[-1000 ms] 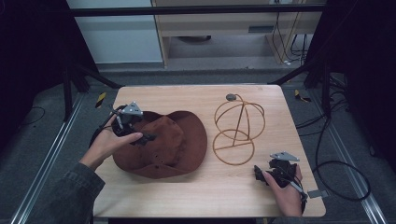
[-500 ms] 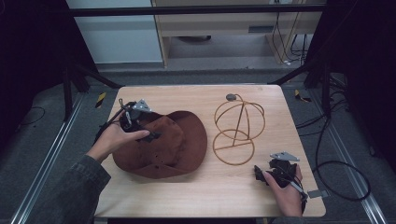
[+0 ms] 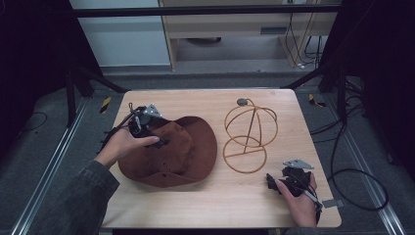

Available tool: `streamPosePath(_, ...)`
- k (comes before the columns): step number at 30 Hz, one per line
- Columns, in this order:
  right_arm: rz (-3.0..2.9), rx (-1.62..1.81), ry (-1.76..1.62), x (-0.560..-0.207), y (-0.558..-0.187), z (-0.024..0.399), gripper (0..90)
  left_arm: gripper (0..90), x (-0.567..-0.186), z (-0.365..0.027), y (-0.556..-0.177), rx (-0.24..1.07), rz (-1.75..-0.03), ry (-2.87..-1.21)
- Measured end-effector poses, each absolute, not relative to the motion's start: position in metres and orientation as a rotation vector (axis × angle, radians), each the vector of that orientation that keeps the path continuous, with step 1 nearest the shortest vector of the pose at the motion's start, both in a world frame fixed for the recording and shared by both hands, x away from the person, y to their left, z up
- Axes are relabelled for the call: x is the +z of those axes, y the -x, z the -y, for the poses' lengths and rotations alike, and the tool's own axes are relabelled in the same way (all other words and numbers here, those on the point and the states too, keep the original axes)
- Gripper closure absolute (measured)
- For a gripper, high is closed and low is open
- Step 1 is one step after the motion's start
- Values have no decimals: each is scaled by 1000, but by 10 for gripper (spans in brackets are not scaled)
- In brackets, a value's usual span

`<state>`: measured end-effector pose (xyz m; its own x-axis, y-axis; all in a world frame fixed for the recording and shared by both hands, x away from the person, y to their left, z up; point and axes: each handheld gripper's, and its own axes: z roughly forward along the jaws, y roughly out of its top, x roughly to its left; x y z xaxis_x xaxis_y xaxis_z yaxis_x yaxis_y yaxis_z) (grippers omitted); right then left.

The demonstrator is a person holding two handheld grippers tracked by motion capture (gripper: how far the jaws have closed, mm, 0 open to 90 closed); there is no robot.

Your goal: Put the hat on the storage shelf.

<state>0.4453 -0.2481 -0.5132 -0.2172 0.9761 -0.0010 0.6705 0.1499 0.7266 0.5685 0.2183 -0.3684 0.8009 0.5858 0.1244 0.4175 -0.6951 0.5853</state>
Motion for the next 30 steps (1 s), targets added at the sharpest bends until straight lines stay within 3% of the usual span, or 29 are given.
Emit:
streamPosePath(22,-1953,840,-1565,-513,-445,248,5,84,-394,-208,-573,366,-730,-2507)
streamPosePath(30,-1953,841,-1565,-513,-445,248,5,245,-399,-203,-576,334,-723,-2544)
